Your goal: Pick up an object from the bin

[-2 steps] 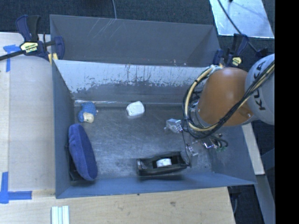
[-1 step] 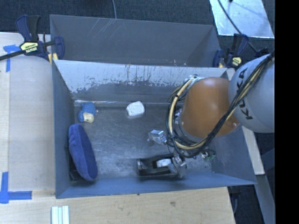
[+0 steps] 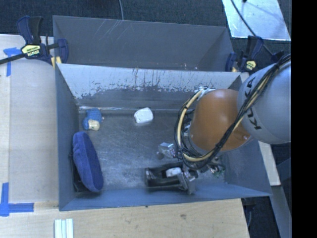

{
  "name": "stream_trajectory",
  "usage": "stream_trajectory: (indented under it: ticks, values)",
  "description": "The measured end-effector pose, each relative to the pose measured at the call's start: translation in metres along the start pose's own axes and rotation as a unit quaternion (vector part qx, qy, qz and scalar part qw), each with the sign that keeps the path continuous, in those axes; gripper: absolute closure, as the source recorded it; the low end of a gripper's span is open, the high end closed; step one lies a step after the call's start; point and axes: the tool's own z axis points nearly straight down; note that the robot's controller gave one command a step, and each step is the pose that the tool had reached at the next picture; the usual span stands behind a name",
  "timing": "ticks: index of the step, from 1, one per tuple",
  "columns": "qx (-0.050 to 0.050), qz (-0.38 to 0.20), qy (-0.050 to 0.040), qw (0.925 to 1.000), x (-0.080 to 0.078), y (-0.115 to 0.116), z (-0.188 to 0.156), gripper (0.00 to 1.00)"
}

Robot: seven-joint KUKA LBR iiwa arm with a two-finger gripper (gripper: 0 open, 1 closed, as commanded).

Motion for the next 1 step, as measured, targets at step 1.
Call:
stream_trajectory:
  ticks: [1]
  values:
    - [0.001,0.011,0.0008,0.9999,-0.0019,0.0007,0.0027,0.00]
